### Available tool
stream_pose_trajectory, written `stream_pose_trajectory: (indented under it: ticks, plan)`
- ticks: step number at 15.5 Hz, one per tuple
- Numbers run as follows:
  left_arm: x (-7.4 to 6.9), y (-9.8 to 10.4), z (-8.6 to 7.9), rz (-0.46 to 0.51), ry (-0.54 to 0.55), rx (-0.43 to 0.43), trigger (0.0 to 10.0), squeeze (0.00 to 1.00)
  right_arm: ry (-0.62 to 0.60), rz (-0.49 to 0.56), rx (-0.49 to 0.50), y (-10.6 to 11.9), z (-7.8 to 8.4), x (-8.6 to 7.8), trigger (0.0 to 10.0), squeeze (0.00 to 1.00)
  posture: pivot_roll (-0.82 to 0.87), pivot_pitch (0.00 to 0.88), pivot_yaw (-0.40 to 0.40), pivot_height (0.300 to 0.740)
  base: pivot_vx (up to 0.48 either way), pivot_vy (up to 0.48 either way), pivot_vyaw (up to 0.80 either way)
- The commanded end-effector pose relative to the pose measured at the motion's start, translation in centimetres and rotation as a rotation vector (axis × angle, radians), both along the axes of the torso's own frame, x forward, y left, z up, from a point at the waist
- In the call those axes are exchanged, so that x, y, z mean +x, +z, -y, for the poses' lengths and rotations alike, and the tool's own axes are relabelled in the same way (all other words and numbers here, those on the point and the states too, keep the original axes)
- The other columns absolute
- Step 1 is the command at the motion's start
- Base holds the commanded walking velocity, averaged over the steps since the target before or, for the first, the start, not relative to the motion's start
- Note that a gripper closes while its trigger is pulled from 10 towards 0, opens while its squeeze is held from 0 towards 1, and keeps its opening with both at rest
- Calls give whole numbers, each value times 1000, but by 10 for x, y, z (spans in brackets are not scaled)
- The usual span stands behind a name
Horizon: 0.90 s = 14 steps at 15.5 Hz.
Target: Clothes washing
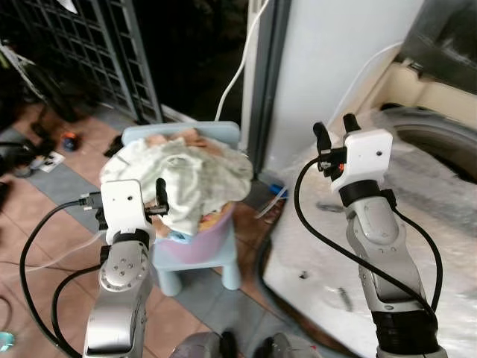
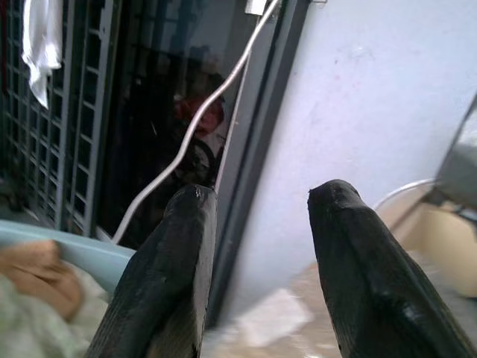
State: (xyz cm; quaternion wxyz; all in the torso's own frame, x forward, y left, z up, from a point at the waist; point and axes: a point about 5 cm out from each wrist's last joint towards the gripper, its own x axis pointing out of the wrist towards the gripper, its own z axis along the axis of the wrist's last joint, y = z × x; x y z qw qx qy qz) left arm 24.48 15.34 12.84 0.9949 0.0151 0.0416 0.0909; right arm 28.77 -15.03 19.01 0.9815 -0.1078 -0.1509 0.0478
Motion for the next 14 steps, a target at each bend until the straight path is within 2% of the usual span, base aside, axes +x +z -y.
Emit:
stream_pose_trajectory:
  ticks: [1, 4, 6, 7, 8, 9, 10, 11, 13, 14]
  plan:
    - [-1, -2, 3, -6, -3, 4, 10000, 0, -26, -23, 23, -3, 6, 1, 10000, 0, -21, 53, 33, 740, 0, 386, 0]
    - [-1, -3, 2, -5, 1, 2, 10000, 0, -22, -53, 9, -7, 2, 4, 10000, 0, -17, 50, 38, 740, 0, 314, 0]
    - [0, 2, 3, 33, 3, 15, 10000, 0, -13, -67, 7, -9, -3, 5, 10000, 0, -14, 53, 35, 740, 0, 0, 0]
    - [-2, 7, 4, 80, -56, 22, 10000, 0, -18, -84, 2, -13, -7, 6, 10000, 0, -12, 49, 30, 740, 0, 0, 0]
    - [-4, 9, 5, 99, -84, 22, 10000, 0, 25, -98, 61, -16, -12, 6, 10000, 0, -10, 49, 28, 740, 0, 0, 0]
    - [-6, 12, 4, 125, -102, 27, 10000, 0, 58, -146, 154, -22, -15, 1, 10000, 0, -7, 46, 24, 740, 0, 0, 0]
    - [-8, 15, 3, 151, -118, 51, 10000, 0, 98, -169, 95, -30, -18, -5, 10000, 0, -3, 46, 23, 740, 0, 0, 0]
    - [-10, 16, 1, 157, -116, 53, 10000, 0, 207, -211, 138, -41, -23, -17, 10000, 0, 6, 60, 19, 740, 0, 0, 0]
    - [-15, 15, -4, 146, -84, 62, 10000, 0, 183, -260, 57, -63, -20, -31, 10000, 0, 12, 61, 23, 740, 0, 0, 0]
    - [-15, 14, -5, 139, -60, 95, 10000, 0, 181, -278, 29, -70, -21, -34, 10000, 0, 12, 62, 24, 740, 0, 0, 0]
